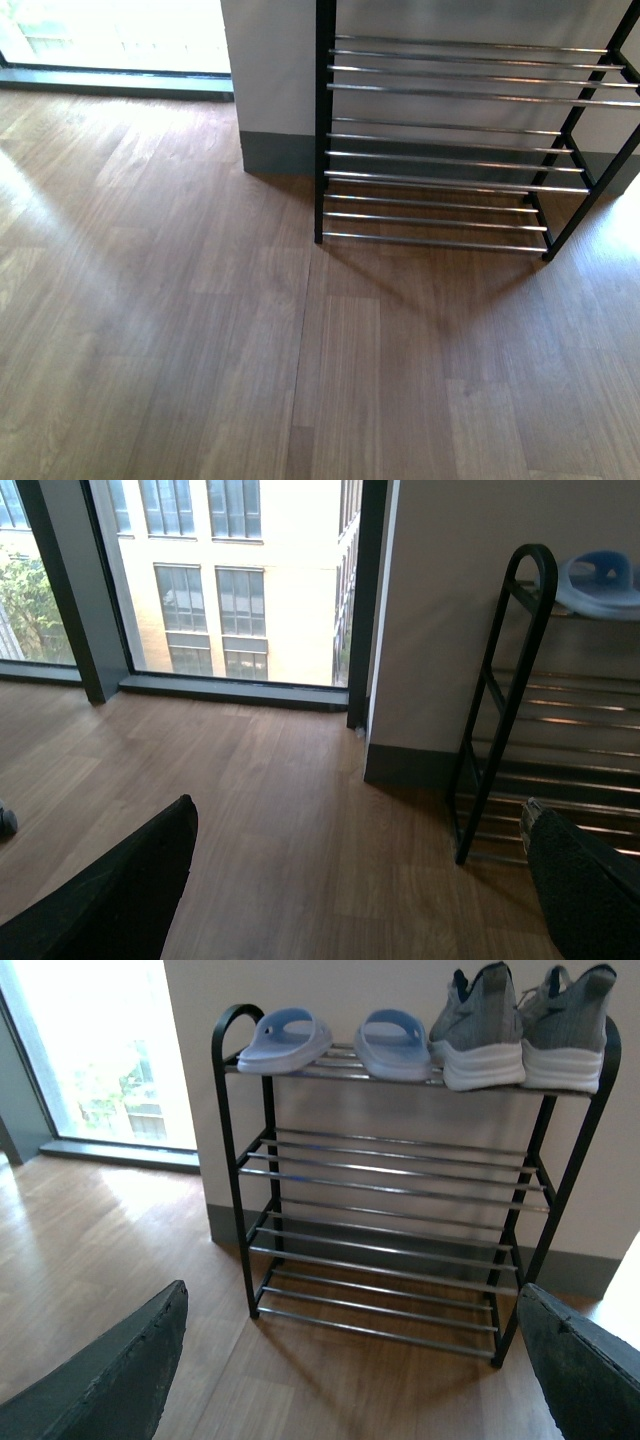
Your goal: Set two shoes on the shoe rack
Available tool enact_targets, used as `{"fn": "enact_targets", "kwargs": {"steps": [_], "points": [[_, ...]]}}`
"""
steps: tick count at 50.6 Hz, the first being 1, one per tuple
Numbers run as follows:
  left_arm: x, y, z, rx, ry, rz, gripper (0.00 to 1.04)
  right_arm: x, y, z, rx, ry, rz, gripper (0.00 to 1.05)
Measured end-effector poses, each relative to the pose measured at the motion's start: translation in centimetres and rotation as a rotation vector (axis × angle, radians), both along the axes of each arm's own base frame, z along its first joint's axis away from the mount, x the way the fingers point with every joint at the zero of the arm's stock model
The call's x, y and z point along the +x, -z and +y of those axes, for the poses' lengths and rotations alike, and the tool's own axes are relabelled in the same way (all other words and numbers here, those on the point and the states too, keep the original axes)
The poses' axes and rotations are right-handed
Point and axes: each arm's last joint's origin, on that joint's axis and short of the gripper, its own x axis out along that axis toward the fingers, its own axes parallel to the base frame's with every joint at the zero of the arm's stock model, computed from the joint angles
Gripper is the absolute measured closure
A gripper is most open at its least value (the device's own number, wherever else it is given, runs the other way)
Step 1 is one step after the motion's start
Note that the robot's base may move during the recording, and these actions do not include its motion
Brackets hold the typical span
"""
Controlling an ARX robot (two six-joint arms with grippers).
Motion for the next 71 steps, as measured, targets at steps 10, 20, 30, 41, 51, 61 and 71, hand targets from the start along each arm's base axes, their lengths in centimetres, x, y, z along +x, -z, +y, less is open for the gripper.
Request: {"fn": "enact_targets", "kwargs": {"steps": [10, 20, 30, 41, 51, 61, 71], "points": [[0.0, 0.0, 0.0, 0.0, 0.0, 0.0, 0.09, 0.0, 0.0, 0.0, 0.0, 0.001, 0.0, 0.09], [0.0, 0.0, 0.0, 0.0, 0.0, 0.0, 0.09, 0.0, 0.0, 0.0, 0.0, 0.0, 0.0, 0.09], [0.0, 0.0, 0.0, 0.0, 0.0, 0.0, 0.09, 0.0, 0.0, 0.0, 0.0, 0.001, 0.0, 0.09], [0.0, 0.0, 0.0, 0.0, 0.0, 0.0, 0.09, 0.0, 0.0, 0.0, 0.0, 0.0, 0.0, 0.09], [0.0, 0.0, 0.0, 0.0, 0.0, 0.0, 0.09, 0.0, 0.0, 0.0, 0.0, 0.0, 0.0, 0.09], [0.0, 0.0, 0.0, 0.0, 0.0, 0.0, 0.09, -0.01, -0.01, 0.0, 0.0, 0.0, -0.001, 0.09], [0.0, 0.0, 0.0, 0.0, 0.0, 0.0, 0.09, -0.01, -0.01, 0.0, 0.0, 0.0, -0.001, 0.09]]}}
